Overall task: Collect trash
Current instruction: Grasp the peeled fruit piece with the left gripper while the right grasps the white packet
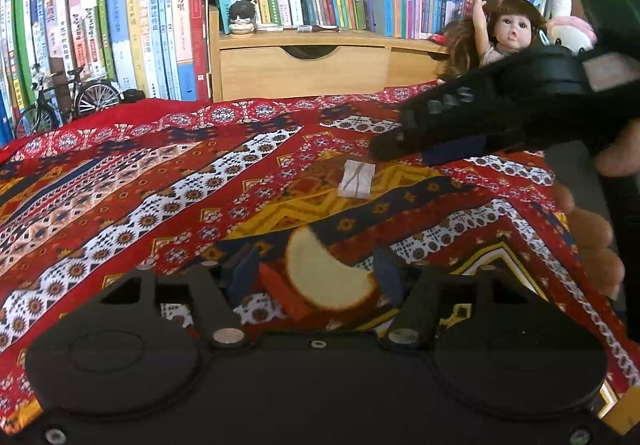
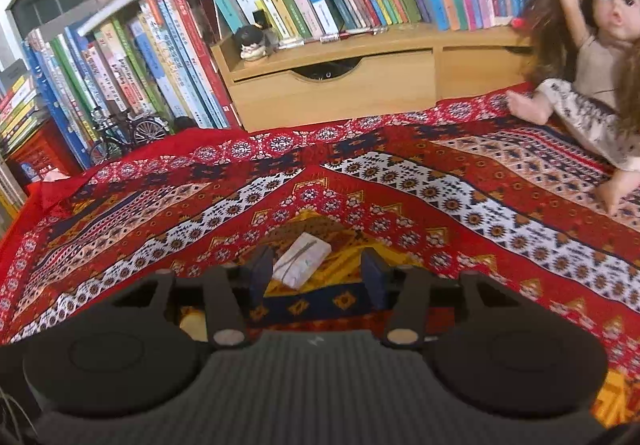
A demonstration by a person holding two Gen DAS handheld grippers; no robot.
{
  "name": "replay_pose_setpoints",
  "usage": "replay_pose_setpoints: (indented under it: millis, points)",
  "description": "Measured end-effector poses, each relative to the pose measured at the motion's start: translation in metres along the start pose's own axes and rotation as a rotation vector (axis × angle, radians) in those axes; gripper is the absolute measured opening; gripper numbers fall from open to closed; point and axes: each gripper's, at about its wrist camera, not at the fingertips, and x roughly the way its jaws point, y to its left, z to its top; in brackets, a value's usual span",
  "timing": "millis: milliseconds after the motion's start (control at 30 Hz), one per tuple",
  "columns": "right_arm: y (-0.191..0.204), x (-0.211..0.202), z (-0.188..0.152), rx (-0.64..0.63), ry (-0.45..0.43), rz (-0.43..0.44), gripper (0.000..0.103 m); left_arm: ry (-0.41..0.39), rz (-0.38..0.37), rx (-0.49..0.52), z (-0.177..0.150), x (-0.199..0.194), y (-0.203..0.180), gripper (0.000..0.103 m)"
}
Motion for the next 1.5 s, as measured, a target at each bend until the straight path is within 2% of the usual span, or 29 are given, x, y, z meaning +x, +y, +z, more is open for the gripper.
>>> replay_pose_setpoints:
  millis: [200,233,267,333,367,400,500,633,867,1100,1267,1500]
  points:
    - [0.006,0.026,0.005,-0.019,0.029,0.011,0.056,0.028,-0.038,-0.037,-0.002,0.014,0.002,0.061]
    - [0.008,0.031,0.005,-0.022,0.037,0.009,0.056,0.029,-0.044,-0.045,-0.003,0.015,0.002,0.057]
    - [0.009,0.035,0.006,-0.023,0.044,0.008,0.056,0.024,-0.045,-0.048,-0.004,0.014,0.002,0.046]
    - [0.01,0.043,0.005,-0.023,0.058,0.005,0.054,0.016,-0.051,-0.044,-0.004,0.013,0.001,0.032]
    - [0.01,0.046,0.003,-0.026,0.066,0.006,0.047,0.015,-0.053,-0.049,-0.005,0.012,0.001,0.019]
    - [0.011,0.048,0.002,-0.031,0.07,0.005,0.044,0.013,-0.052,-0.055,-0.005,0.011,0.002,0.014]
    - [0.012,0.046,-0.002,-0.054,0.062,-0.004,0.038,0.012,-0.065,-0.082,-0.005,0.006,0.005,0.012]
    - [0.009,0.039,-0.003,-0.025,0.062,0.012,0.033,0.009,-0.054,-0.092,-0.004,-0.001,0.008,0.011]
    - [0.012,0.019,-0.013,-0.02,0.05,0.063,0.033,-0.006,-0.03,-0.103,-0.003,-0.023,0.018,0.011]
    - [0.014,-0.006,-0.03,-0.014,0.04,0.116,0.033,-0.011,-0.02,-0.13,-0.017,-0.048,0.031,0.011]
    - [0.026,-0.019,-0.043,-0.051,0.037,0.145,0.033,-0.021,-0.034,-0.156,-0.028,-0.067,0.038,0.011]
    - [0.047,-0.028,-0.059,-0.142,0.028,0.153,0.033,-0.018,-0.006,-0.184,-0.048,-0.087,0.05,0.011]
